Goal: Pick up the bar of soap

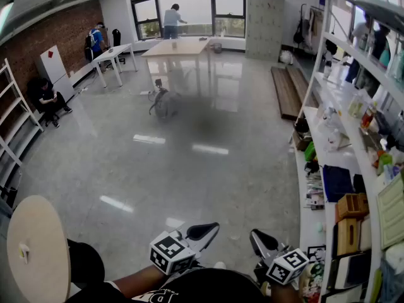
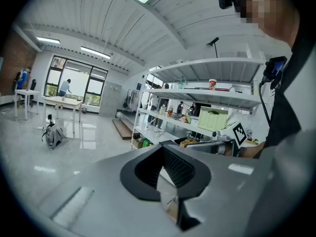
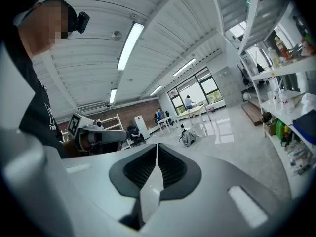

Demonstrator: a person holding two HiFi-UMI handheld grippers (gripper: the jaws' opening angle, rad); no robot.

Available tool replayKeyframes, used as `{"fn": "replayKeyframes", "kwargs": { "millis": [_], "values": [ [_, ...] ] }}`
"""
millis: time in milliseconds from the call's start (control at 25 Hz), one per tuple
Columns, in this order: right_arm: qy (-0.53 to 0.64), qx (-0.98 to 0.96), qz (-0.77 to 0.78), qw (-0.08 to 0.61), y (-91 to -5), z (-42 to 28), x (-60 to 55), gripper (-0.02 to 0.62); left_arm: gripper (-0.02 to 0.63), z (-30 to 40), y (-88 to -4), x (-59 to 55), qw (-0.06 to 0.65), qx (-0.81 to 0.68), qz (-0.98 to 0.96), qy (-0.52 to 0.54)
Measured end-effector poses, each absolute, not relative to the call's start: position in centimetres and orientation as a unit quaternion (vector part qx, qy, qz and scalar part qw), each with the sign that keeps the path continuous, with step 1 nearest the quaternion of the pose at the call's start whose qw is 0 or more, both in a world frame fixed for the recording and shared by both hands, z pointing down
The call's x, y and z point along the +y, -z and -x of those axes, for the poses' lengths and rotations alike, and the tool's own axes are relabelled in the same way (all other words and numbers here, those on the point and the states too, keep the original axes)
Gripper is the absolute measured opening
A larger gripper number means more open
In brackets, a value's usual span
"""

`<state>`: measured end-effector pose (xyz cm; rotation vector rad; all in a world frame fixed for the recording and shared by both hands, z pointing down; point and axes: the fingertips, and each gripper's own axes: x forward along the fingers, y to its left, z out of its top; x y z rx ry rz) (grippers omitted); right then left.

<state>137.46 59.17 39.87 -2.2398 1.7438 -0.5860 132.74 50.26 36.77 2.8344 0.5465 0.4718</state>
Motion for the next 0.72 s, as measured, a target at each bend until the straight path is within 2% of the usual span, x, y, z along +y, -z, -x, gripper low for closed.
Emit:
{"fn": "replayKeyframes", "kwargs": {
  "millis": [160,440,720],
  "values": [
    [0.207,0.615,0.744,0.157,-39.3,-139.0,56.3,0.017,0.006,-132.7,-37.1,48.5,0.103,0.155,-0.965,-0.183],
    [0.227,0.686,0.677,0.139,-40.7,-137.6,49.9,0.018,0.006,-129.6,-36.8,42.9,0.117,0.036,-0.975,-0.188],
    [0.238,0.777,0.579,0.069,-40.7,-129.8,43.1,0.017,0.006,-118.1,-37.9,38.2,0.168,-0.122,-0.963,-0.171]
  ]
}}
